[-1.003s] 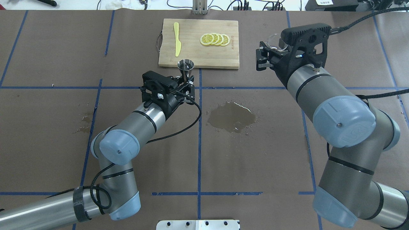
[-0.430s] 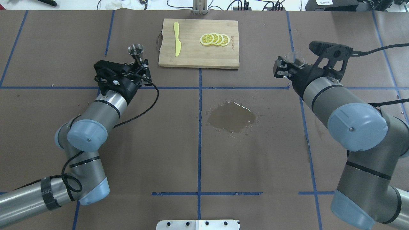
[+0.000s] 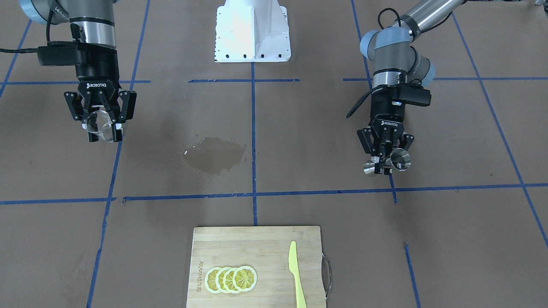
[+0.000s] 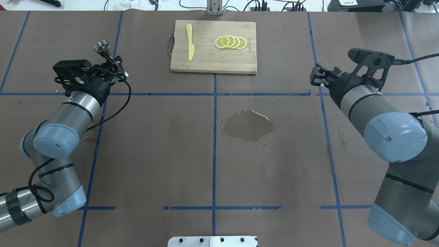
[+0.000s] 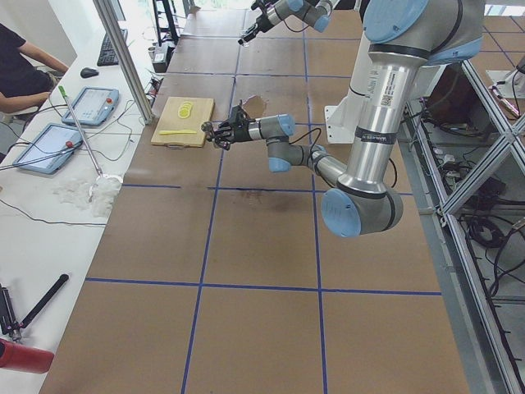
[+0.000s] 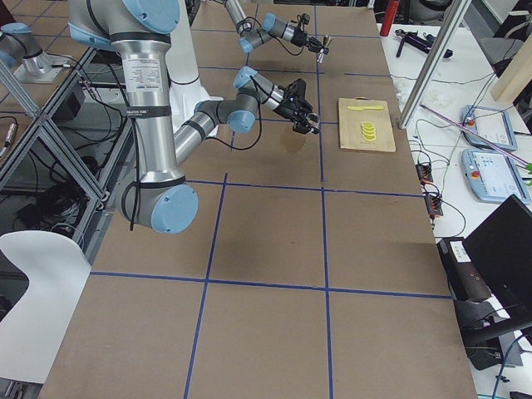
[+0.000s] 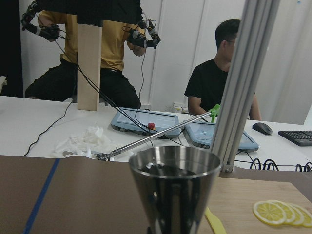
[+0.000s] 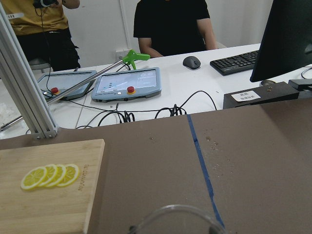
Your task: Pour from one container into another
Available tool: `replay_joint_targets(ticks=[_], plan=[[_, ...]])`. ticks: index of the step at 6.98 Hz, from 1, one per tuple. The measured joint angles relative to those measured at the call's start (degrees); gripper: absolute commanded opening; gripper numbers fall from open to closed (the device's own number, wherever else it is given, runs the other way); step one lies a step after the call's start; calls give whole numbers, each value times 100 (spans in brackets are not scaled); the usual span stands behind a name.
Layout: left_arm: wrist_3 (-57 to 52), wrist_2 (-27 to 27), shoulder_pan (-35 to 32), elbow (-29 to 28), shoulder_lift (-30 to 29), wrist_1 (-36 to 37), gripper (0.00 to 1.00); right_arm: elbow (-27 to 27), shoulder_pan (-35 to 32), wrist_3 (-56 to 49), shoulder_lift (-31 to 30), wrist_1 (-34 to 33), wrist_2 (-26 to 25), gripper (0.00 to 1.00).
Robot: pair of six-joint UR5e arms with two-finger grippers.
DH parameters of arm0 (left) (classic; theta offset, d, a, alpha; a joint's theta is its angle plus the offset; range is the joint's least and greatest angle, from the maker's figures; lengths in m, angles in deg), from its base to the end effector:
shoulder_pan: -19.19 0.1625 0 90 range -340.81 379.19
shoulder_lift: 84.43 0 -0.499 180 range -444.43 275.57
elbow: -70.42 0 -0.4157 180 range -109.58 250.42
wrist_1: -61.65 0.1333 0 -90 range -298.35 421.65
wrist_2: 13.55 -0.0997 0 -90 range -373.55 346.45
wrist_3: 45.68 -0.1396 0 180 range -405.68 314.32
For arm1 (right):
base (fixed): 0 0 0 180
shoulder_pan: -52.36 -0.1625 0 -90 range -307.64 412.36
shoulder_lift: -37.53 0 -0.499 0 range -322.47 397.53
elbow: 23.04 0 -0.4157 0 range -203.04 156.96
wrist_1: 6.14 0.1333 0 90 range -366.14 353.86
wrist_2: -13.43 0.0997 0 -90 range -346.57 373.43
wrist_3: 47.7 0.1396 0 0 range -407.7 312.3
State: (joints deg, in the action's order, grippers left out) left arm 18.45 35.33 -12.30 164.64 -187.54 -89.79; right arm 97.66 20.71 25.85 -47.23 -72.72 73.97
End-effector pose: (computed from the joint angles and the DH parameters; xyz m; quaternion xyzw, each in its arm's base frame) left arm 0.4218 -0.5224 0.4474 0.5233 0.3910 -0.2580 0.7119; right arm -0.3516 -0.4540 0.3916 0.3969 -0.3473 0.2359 0.8162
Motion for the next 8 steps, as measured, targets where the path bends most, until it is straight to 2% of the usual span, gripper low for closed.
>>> replay_joint_targets(ticks=[2,4,6,8], plan=[[263,-740,-14,46,481,6,0,-69,3,-10,-657,684,13,0],[769,-1154,135,-144,740,303,0,-233,8,-64,-1170,1447,-42,0],[1450,-1238,573,-212,784,922,0,-282,9,-76,-1269,1633,-87,0],[1591,-1337,844,-214,905,1222,0,-312,16,-77,-1277,1655,-94,0]])
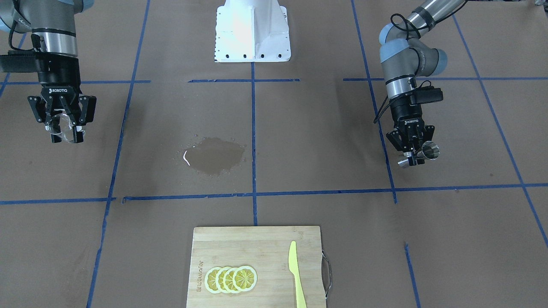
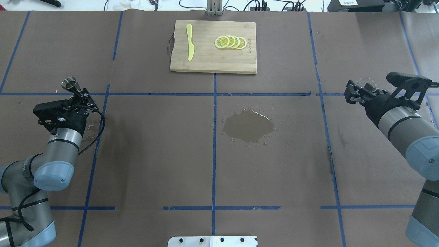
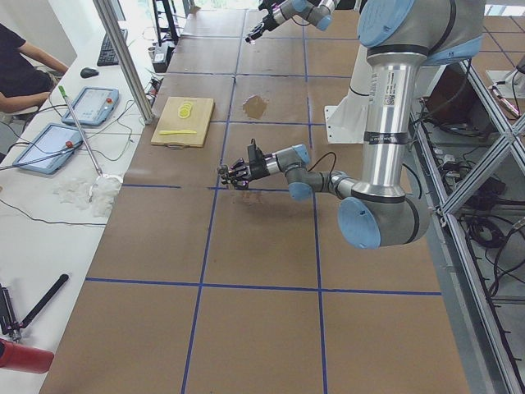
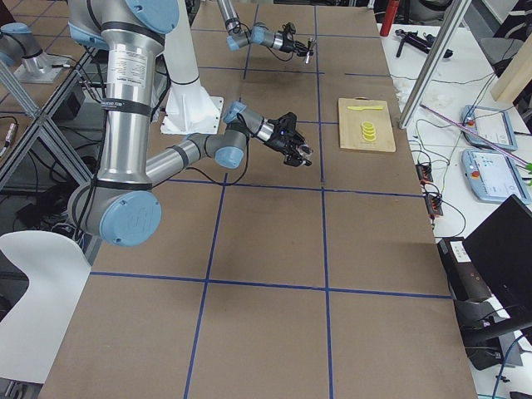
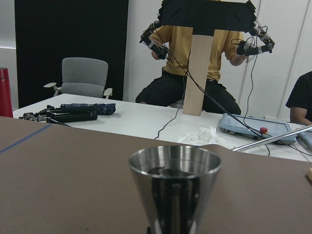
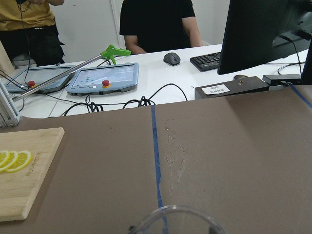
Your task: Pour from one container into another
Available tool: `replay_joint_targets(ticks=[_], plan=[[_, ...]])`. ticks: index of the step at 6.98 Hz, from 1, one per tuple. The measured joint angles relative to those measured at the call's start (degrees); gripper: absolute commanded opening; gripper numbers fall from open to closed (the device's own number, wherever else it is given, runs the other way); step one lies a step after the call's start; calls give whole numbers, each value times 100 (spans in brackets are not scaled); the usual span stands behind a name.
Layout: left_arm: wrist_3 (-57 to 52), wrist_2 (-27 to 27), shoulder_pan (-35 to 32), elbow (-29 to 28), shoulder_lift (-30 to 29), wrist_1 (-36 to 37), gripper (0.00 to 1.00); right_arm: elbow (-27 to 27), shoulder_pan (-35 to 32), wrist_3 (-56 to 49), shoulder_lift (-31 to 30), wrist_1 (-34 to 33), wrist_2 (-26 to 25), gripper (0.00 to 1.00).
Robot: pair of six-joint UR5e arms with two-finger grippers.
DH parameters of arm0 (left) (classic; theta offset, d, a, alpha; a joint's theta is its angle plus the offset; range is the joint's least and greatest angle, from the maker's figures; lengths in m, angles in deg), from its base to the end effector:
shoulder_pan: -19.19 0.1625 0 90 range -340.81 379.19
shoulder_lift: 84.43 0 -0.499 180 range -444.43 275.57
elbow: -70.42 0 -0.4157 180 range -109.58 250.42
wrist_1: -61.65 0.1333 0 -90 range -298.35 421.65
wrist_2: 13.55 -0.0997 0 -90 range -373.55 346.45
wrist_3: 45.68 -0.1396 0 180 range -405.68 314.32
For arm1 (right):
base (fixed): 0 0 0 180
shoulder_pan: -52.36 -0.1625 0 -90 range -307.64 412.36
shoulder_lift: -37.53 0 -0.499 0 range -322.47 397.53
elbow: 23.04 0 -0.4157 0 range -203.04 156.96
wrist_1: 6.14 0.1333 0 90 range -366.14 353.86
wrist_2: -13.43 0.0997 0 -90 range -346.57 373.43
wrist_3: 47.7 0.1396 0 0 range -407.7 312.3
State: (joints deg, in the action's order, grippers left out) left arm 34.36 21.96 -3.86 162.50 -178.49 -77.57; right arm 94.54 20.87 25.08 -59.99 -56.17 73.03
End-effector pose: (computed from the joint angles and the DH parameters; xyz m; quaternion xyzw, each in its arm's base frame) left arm 0.4297 -0.4512 0.5798 0.5060 0.2808 -0.3010 0.7579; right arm -0.3022 -0.4243 0.4884 0.4059 -0.3461 0.2339 0.8128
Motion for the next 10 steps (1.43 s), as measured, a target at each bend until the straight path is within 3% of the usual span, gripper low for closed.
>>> replay_joint_targets(ticks=[5,8,10], plan=[[581,-1042,545,-165,151,179,0,-52,15,0,16,2,-22,0],[704,-1238,783,-258,151,184,0,-138,42,70,-12,53,-41,0],[712,-1247,853,-260,151,187,0,-279,67,119,-173,487,-47,0]])
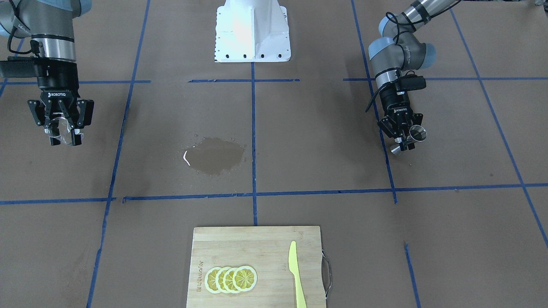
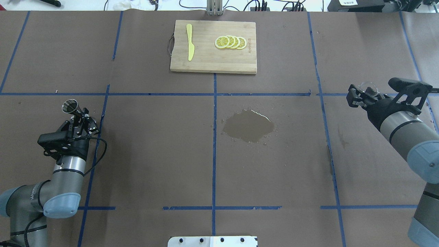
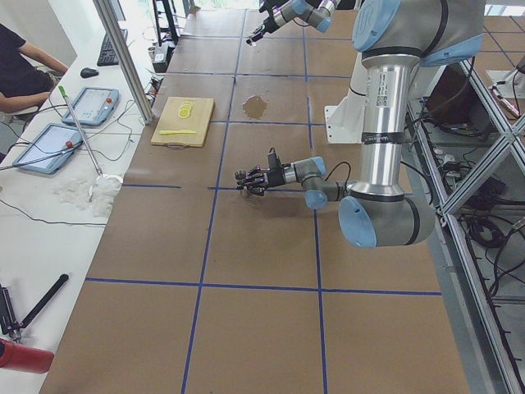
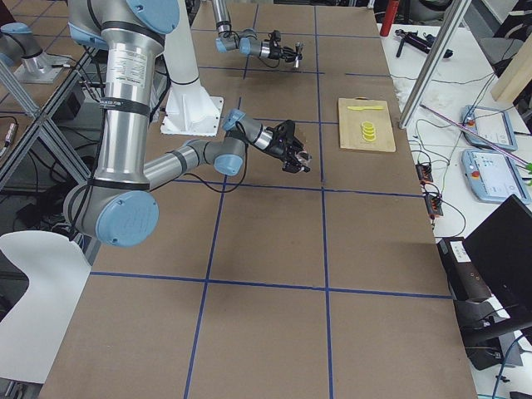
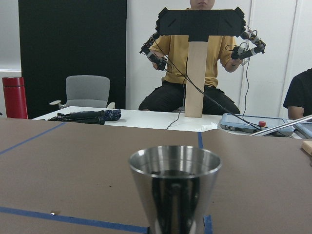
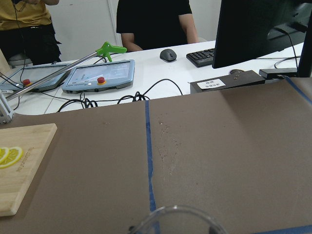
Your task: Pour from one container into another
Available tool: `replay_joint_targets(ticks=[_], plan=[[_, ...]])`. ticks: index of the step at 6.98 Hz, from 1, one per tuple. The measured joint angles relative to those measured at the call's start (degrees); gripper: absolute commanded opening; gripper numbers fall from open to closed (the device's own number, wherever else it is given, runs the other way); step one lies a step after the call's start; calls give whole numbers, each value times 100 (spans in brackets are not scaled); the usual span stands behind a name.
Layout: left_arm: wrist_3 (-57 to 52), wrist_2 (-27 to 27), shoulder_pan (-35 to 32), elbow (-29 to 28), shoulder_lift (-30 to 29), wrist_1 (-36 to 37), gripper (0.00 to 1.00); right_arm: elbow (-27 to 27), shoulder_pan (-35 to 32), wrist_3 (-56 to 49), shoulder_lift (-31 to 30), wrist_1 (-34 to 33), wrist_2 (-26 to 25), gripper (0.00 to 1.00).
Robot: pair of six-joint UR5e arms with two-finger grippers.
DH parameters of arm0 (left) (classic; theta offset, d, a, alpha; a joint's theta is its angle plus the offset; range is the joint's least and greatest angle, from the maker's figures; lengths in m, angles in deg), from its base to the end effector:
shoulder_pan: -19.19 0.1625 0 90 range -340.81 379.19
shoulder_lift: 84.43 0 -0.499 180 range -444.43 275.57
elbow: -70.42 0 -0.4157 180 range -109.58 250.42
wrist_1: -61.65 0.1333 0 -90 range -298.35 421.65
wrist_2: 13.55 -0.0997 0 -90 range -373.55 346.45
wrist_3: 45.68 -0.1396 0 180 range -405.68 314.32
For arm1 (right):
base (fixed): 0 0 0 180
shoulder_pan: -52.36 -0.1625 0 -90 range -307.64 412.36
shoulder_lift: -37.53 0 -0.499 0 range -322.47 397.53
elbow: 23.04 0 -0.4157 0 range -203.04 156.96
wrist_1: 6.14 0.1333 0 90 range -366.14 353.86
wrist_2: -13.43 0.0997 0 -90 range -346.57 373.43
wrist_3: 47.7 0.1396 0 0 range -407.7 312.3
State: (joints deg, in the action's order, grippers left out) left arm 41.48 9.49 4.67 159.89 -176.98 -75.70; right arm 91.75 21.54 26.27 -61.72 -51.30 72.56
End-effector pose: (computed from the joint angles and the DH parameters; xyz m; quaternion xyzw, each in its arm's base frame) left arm 0.4610 -0.3898 0.6063 0.5481 0.2687 -0.3063 0.7305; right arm -0.3018 -0.4187 0.5162 0.4038 -0.3533 0.2400 0.8090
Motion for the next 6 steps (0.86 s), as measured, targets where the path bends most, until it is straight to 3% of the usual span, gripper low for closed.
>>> replay_joint_targets(ticks=[1,3,6], plan=[[0,-1,30,-3,0,3,0,-49,40,11,-35,116,-47,0],[-5,-1,68,-14,0,6,14,-113,183,22,-48,197,-242,0],[-6,-1,86,-53,2,12,26,-145,338,153,-50,251,-370,0]])
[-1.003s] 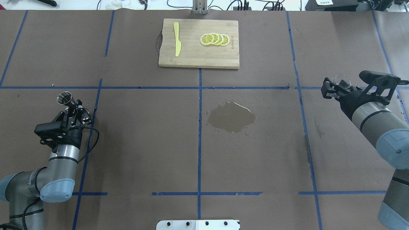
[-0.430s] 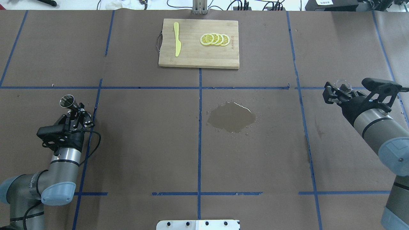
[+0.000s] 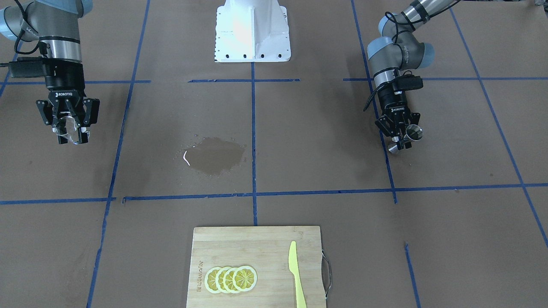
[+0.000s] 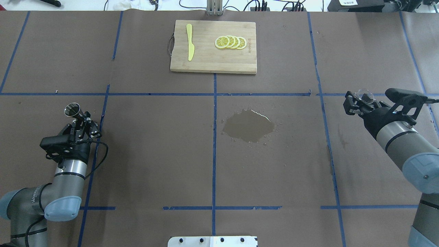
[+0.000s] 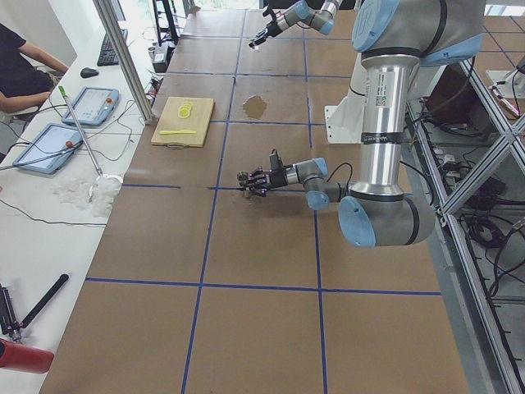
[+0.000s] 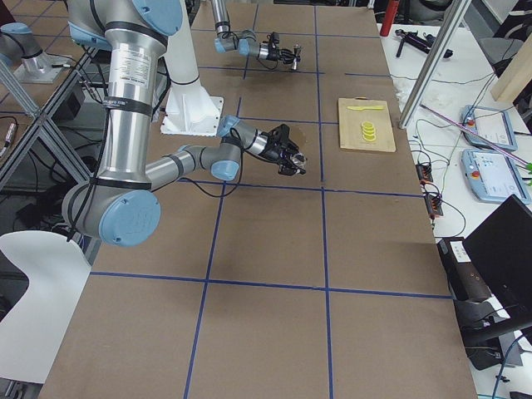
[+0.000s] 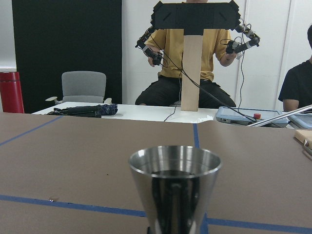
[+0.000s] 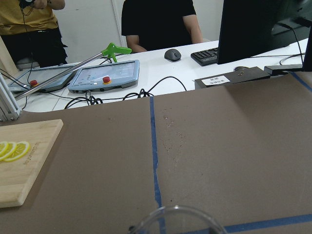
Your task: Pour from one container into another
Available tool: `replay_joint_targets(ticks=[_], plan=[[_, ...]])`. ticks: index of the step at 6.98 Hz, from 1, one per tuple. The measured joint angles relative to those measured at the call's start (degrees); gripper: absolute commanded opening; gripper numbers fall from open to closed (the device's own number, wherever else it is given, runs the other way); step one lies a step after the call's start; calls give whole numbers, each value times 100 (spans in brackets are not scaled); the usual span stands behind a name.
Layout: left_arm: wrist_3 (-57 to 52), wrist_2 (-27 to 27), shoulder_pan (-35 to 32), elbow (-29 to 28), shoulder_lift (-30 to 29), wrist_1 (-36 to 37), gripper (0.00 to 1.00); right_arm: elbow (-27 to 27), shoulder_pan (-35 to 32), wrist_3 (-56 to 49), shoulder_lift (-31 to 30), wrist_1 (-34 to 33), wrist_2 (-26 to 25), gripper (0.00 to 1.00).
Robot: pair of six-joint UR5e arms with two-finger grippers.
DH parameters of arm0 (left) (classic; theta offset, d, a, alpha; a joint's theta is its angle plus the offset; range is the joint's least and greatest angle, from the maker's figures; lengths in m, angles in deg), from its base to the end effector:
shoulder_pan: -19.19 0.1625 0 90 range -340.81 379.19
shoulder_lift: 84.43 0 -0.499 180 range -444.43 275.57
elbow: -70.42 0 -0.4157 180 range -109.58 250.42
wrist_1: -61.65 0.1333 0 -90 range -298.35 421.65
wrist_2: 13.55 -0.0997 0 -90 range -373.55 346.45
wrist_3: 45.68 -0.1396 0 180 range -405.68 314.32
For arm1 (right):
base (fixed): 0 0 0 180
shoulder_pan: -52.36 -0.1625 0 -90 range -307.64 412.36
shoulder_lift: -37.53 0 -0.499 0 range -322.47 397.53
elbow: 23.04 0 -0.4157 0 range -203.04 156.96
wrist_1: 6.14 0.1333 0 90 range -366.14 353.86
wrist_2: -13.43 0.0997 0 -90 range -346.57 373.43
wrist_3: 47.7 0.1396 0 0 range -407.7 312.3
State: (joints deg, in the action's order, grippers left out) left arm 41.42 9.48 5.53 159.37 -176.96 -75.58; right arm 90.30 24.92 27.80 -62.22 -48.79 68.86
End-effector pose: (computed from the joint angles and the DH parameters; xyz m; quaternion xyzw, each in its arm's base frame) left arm 0.4672 -0.3829 0.6114 0.5469 0.2680 -0.2978 0.7351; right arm -0.3178 -0.4045 0.5253 0.4124 -0.3605 0.2424 0.8008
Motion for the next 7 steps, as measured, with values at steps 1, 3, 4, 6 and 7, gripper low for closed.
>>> replay_joint_targets(ticks=[1,3,4,6,7], plan=[[0,0,2,-3,0,2,35,-3,18,15,-3,4,-10,0],[0,0,4,-8,6,3,43,-4,44,61,-2,10,-14,0],[0,2,4,-15,6,3,48,-5,50,78,-1,11,-15,0],[0,10,4,-24,6,3,100,-10,63,87,0,11,-27,0],[-2,33,4,-21,6,1,100,-31,86,88,0,11,-63,0]])
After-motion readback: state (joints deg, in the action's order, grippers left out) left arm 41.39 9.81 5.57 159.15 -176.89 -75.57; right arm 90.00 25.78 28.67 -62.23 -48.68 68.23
